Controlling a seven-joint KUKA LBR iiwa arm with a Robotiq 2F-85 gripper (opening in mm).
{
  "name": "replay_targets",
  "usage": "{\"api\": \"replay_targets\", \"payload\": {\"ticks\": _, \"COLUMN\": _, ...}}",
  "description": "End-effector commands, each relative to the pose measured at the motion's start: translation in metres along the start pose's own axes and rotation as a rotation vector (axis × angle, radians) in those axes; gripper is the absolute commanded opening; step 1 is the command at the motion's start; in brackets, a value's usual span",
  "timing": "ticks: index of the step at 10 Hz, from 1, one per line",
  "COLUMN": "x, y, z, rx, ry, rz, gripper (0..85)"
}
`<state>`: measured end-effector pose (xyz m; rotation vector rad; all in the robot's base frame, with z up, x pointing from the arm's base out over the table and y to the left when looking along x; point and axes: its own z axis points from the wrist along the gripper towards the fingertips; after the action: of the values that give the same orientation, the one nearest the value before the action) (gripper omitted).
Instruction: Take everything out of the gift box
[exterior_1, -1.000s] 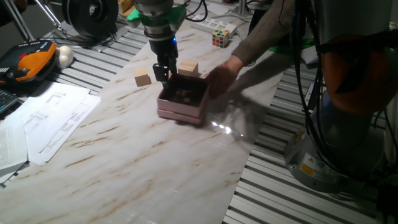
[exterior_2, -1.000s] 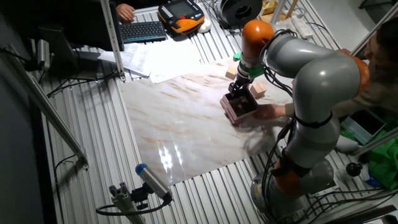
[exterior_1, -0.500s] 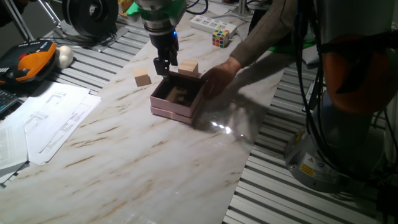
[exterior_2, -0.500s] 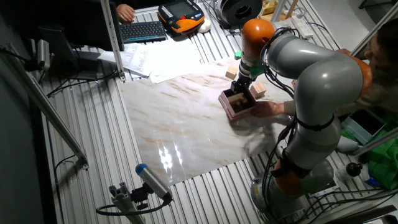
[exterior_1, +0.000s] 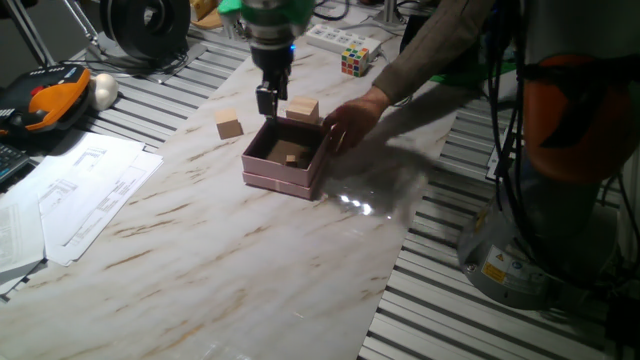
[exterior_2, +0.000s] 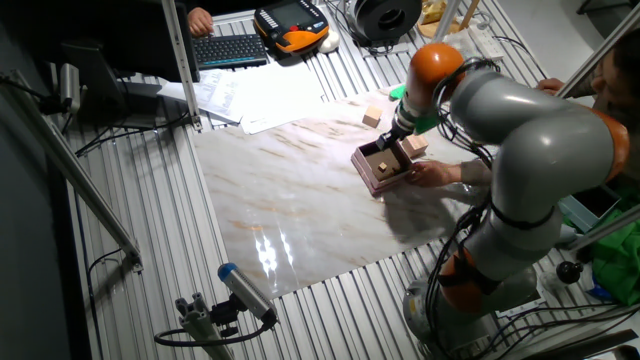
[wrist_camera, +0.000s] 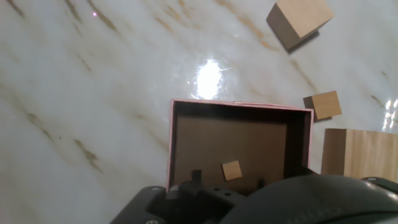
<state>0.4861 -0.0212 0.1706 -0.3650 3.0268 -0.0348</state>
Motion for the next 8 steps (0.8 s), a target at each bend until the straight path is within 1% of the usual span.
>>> {"api": "replay_targets", "payload": {"ticks": 1, "x": 0.0, "y": -0.002, "z": 0.001, "rx": 0.012, "ry": -0.01, "rz": -0.003, "gripper": 68.0}}
{"api": "replay_targets", "payload": {"ticks": 2, "x": -0.001, "y": -0.005, "z": 0.003, "rx": 0.001, "ry": -0.004, "rz": -0.005, "gripper": 68.0}}
{"api": "replay_targets", "payload": {"ticks": 4, "x": -0.002, "y": -0.006, "z": 0.005, "rx": -0.009, "ry": 0.013, "rz": -0.003, "gripper": 68.0}}
{"api": "replay_targets", "payload": {"ticks": 5, "x": -0.003, "y": -0.005, "z": 0.007, "rx": -0.012, "ry": 0.012, "rz": -0.01, "gripper": 68.0}}
{"api": "replay_targets", "payload": {"ticks": 6, "x": -0.005, "y": -0.004, "z": 0.013, "rx": -0.006, "ry": 0.001, "rz": -0.015, "gripper": 68.0}}
{"api": "replay_targets", "payload": {"ticks": 7, "x": -0.008, "y": -0.002, "z": 0.022, "rx": -0.003, "ry": -0.017, "rz": -0.027, "gripper": 68.0}}
{"api": "replay_targets", "payload": {"ticks": 8, "x": -0.01, "y": -0.001, "z": 0.03, "rx": -0.017, "ry": -0.029, "rz": -0.036, "gripper": 68.0}}
